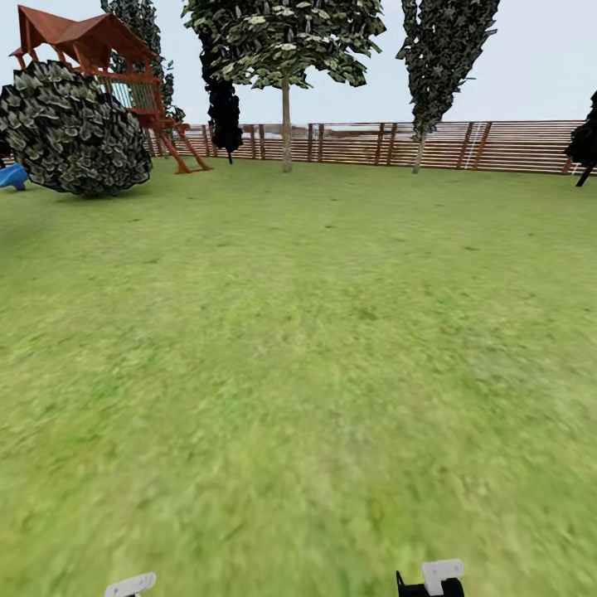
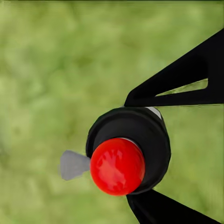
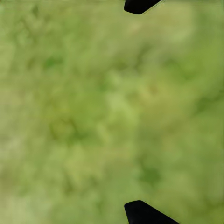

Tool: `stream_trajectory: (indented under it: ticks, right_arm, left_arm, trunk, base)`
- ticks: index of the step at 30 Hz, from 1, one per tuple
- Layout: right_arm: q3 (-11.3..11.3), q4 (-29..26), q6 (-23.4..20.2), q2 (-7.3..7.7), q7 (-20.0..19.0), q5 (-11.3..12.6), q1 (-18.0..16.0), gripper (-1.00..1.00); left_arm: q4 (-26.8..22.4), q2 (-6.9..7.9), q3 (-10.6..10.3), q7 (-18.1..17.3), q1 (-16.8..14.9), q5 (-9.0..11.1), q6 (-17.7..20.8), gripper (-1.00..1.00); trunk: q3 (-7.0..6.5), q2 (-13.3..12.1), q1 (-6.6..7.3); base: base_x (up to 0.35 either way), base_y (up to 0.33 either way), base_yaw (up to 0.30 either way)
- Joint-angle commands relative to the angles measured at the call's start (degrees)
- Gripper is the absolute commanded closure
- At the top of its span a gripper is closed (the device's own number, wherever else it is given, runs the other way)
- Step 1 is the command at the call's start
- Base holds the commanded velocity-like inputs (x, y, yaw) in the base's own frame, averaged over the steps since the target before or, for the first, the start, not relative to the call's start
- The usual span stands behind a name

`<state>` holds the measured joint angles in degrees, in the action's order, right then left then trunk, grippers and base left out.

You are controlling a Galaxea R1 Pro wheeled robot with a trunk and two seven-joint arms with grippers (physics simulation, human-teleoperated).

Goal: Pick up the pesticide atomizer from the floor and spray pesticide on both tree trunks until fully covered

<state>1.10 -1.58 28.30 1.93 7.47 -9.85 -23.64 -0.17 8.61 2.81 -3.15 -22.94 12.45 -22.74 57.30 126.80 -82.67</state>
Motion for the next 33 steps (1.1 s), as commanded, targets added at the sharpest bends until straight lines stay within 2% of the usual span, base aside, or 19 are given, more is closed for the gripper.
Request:
stream_trajectory:
  ticks: [1,33]
  right_arm:
    - [0.0,0.0,0.0,0.0,0.0,0.0,0.0,-1.0]
    - [0.0,0.0,0.0,0.0,0.0,0.0,0.0,-1.0]
  left_arm:
    - [0.0,0.0,0.0,0.0,0.0,0.0,0.0,1.0]
    - [0.3,0.0,0.0,0.0,0.0,0.0,0.0,1.0]
  trunk:
    - [0.0,0.0,0.0]
    - [0.0,0.0,0.0]
  base:
    - [0.339,0.0,0.0]
    - [0.339,0.0,0.0]
